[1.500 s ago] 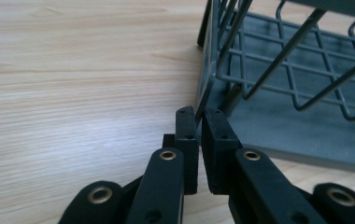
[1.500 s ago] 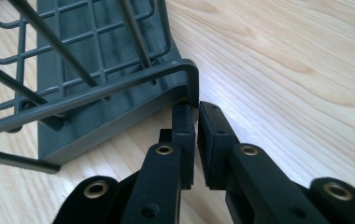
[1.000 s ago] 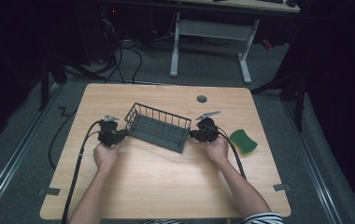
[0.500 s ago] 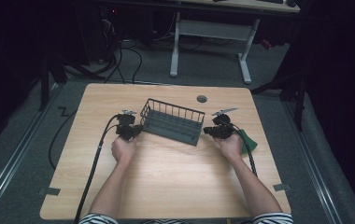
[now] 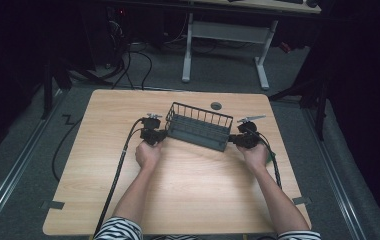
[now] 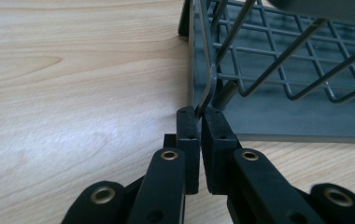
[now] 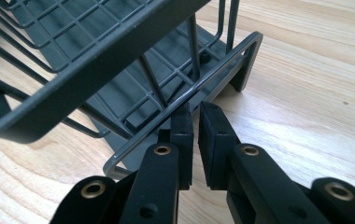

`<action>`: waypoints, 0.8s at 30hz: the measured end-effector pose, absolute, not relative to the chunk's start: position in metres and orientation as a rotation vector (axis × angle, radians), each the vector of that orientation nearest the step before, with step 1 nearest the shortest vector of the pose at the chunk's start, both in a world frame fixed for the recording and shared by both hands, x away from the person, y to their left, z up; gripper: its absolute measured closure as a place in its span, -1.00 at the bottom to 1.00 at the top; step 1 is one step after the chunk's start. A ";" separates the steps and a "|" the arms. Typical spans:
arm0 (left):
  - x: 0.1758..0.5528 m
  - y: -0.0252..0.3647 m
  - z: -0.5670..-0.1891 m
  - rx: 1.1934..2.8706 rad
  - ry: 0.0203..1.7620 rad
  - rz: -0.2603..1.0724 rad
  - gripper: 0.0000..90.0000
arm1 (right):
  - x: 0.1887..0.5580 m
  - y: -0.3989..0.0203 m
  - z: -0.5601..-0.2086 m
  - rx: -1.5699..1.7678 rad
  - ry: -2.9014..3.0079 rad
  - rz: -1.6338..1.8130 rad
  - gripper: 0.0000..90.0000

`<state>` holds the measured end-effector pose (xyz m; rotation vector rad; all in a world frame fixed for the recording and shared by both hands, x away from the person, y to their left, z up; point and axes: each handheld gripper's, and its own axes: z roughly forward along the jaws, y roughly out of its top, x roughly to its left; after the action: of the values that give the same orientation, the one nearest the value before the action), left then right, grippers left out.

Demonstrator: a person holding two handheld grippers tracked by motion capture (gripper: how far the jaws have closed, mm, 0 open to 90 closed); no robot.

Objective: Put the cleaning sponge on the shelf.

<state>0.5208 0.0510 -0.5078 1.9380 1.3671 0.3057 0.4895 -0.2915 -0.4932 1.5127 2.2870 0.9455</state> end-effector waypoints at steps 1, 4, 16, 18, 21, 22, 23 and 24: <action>0.522 0.047 -0.508 1.938 1.369 0.309 0.92 | 0.490 -0.293 -0.493 1.524 2.279 0.944 0.88; 0.525 0.043 -0.509 1.916 1.375 0.289 0.92 | 0.492 -0.298 -0.493 1.558 2.259 0.934 0.87; 0.525 0.043 -0.511 1.920 1.332 0.265 0.89 | 0.491 -0.304 -0.492 1.563 2.226 0.881 0.76; 0.524 0.043 -0.510 1.948 1.315 0.306 0.76 | 0.490 -0.304 -0.491 1.562 2.217 0.875 0.67; 0.519 0.048 -0.507 1.936 1.303 0.341 0.52 | 0.488 -0.307 -0.491 1.550 2.196 0.851 0.46; 0.517 0.051 -0.506 1.923 1.305 0.341 0.43 | 0.486 -0.308 -0.490 1.557 2.187 0.849 0.40; 0.515 0.054 -0.505 1.913 1.305 0.346 0.34 | 0.485 -0.309 -0.489 1.553 2.179 0.851 0.34; 0.513 0.056 -0.504 1.913 1.305 0.350 0.24 | 0.483 -0.311 -0.488 1.547 2.171 0.852 0.29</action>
<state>0.5132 0.0564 -0.5039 1.9131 1.3052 0.3500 0.4835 -0.3110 -0.4876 1.5468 2.1711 0.8516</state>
